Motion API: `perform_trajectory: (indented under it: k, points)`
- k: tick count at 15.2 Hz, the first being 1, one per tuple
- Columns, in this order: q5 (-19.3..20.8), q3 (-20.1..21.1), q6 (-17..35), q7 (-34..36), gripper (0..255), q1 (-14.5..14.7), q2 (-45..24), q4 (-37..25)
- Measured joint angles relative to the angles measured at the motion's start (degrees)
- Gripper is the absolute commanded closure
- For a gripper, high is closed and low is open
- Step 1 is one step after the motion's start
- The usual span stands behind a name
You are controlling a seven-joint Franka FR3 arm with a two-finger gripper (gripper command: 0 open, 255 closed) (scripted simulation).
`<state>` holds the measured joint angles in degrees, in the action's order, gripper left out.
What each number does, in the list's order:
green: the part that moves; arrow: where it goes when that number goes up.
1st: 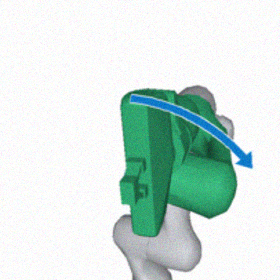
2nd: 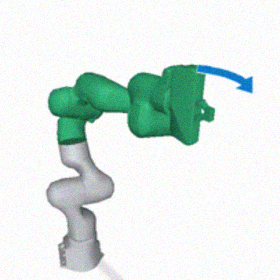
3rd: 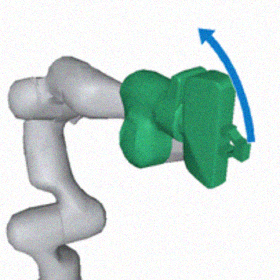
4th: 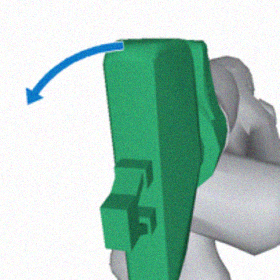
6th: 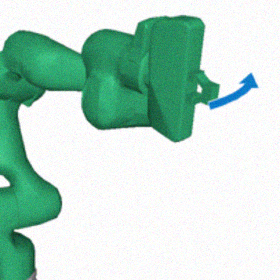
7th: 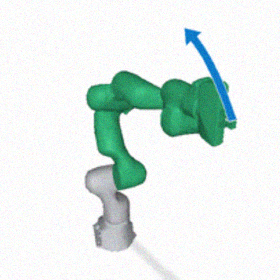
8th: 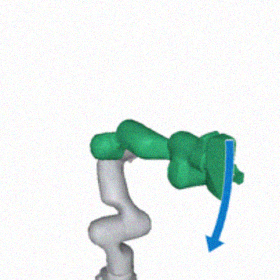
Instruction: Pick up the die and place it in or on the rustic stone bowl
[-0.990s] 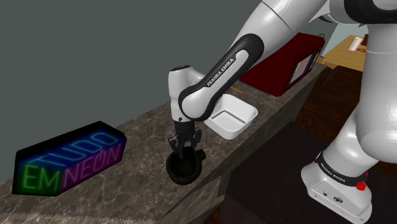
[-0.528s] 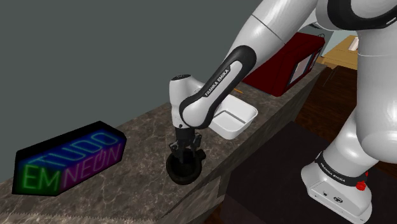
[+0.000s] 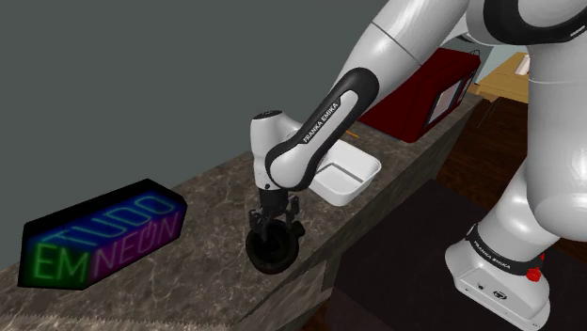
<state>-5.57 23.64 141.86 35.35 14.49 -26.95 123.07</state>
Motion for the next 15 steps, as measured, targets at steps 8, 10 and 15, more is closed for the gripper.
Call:
perform_trajectory:
  k: [8,10,15]
  points:
    - [-1.33,0.95,-4.69,-0.69,0,-1.48,4.33,-0.49]
    - [-1.6,1.05,-5.88,-1.04,0,-1.91,5.21,-0.74]
    - [-1.63,1.04,-6.41,-1.14,0,-2.03,5.38,-1.04]
